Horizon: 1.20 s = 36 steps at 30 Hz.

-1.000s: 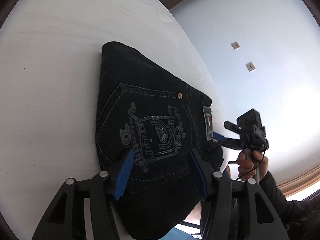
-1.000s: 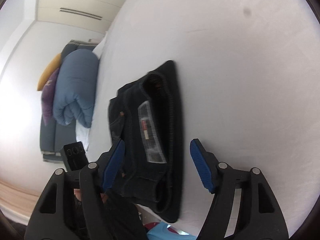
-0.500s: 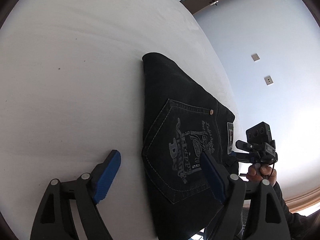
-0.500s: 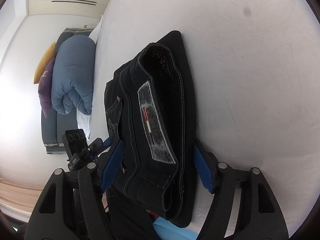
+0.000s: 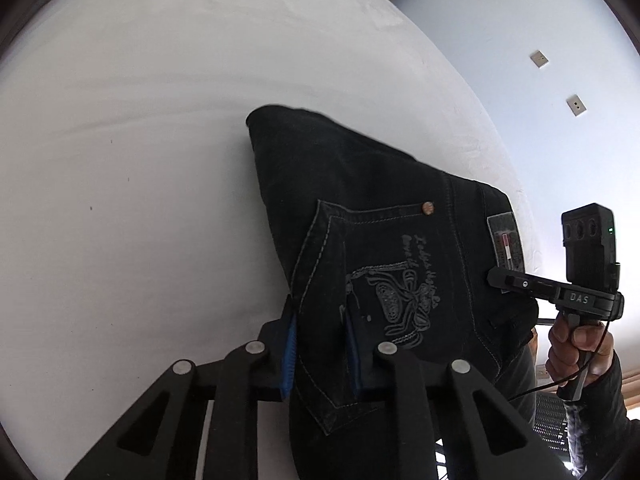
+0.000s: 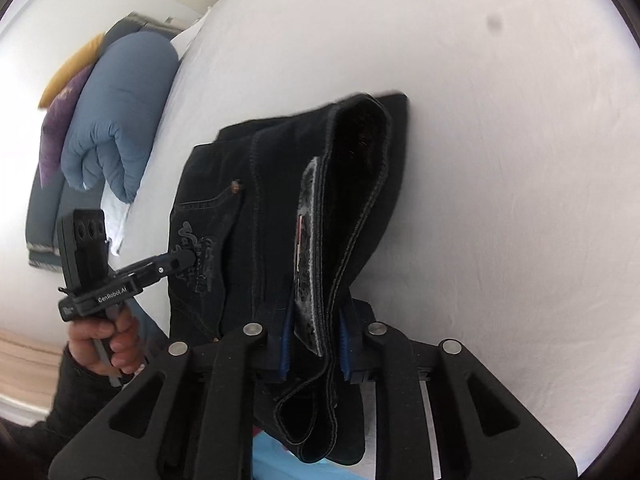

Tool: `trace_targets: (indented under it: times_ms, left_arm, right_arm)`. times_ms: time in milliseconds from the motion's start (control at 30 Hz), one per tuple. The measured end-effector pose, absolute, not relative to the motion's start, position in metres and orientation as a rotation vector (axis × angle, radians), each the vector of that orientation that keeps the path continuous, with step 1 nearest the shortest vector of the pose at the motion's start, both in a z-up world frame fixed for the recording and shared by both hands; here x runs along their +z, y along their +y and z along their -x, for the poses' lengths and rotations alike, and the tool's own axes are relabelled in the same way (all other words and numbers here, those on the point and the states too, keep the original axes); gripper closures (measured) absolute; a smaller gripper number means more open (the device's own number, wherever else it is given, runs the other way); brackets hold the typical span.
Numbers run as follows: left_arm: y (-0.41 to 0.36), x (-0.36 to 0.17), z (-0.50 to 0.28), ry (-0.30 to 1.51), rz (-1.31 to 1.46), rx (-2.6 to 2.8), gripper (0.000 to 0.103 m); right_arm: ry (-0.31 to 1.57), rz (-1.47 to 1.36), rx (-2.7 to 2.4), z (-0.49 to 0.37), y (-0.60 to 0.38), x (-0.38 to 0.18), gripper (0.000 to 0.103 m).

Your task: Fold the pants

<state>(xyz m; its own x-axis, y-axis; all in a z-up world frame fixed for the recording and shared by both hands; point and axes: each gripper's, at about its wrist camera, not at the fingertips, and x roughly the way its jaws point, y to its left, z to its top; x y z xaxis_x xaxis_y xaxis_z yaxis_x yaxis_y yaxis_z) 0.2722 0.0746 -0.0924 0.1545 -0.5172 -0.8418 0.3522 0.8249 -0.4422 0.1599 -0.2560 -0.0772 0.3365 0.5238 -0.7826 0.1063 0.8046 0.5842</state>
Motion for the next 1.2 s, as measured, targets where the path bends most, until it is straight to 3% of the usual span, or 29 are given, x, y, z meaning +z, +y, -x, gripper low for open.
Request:
trace_targets:
  times_ms: [400, 567, 733, 867, 1067, 1200]
  left_arm:
    - [0.039, -0.013, -0.321, 1.060, 0.041, -0.614, 0.082]
    - [0.027, -0.038, -0.362, 1.088, 0.032, -0.585, 0.082]
    - [0.008, -0.077, -0.372, 1.131, -0.057, -0.531, 0.080]
    - [0.011, -0.090, -0.370, 1.133, -0.036, -0.508, 0.075]
    - [-0.002, -0.083, -0.368, 1.094, -0.094, -0.460, 0.068]
    - [-0.004, -0.069, -0.353, 1.032, -0.131, -0.412, 0.063]
  right_arm:
    - [1.048, -0.529, 0.317, -0.216, -0.283, -0.005, 0.088]
    - [1.038, -0.558, 0.304, -0.263, -0.316, -0.014, 0.088]
    - [1.119, -0.617, 0.247, -0.295, -0.348, -0.069, 0.087]
    - [1.093, -0.704, 0.247, -0.289, -0.367, -0.099, 0.083]
    - [1.054, -0.688, 0.233, -0.281, -0.369, -0.099, 0.078]
    - [1.042, -0.602, 0.179, -0.268, -0.350, -0.074, 0.063]
